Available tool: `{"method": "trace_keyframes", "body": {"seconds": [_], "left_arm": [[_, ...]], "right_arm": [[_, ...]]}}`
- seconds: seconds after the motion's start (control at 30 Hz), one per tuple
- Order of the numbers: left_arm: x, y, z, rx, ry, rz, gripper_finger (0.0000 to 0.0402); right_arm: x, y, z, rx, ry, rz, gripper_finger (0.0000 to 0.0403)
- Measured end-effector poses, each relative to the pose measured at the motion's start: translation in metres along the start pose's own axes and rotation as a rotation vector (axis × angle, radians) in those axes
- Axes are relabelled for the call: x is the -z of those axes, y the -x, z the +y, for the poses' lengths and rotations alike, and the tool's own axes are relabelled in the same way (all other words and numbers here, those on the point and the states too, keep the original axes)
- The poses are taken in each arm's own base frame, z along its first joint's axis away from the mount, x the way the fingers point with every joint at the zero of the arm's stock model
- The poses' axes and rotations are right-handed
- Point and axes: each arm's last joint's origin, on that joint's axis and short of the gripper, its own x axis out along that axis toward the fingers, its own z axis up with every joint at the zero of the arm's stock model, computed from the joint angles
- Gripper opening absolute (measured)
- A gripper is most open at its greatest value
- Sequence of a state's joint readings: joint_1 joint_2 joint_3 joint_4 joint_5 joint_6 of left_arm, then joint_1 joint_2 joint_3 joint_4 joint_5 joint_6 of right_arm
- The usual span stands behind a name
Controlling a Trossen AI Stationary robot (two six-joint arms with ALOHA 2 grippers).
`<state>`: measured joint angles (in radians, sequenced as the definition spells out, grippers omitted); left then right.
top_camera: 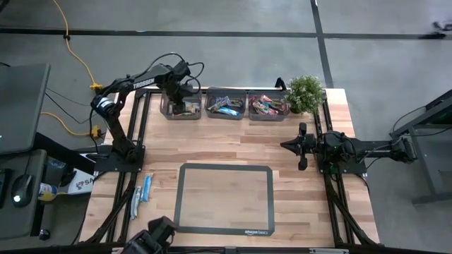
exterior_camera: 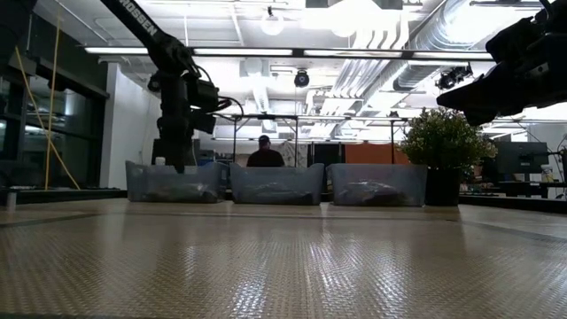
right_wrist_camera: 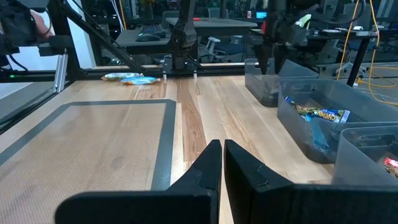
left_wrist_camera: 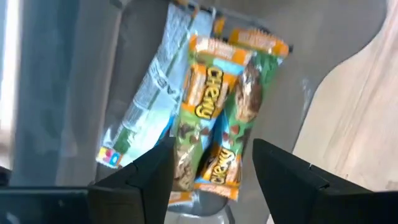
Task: Pick and place Granola Bars by type
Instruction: Put the orange granola bar into the left black bin
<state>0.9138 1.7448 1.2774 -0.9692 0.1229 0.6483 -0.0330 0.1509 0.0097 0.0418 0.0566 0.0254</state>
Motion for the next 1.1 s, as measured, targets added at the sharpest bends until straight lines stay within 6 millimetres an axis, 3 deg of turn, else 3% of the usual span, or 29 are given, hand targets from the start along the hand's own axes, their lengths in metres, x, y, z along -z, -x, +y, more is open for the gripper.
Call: {"method": "trace_keyframes", "body": {"seconds": [0.37, 0.87, 1.1], "left_arm": [[-0.001, 0.033, -0.011, -0.036, -0.026, -0.145, 0.0209], [0.024, 0.127, -0.049, -0.112, -0.071, -0.531, 0.0209], [0.046, 0.165, -0.073, -0.099, 0.032, -0.688, 0.0209]], "right_arm": [[0.0, 0.0, 0.0, 0.0, 0.0, 0.0, 0.0002], [0.0, 0.0, 0.0, 0.0, 0.0, 0.001, 0.0003], [0.0, 0.0, 0.0, 0.0, 0.0, 0.0, 0.0002]]}}
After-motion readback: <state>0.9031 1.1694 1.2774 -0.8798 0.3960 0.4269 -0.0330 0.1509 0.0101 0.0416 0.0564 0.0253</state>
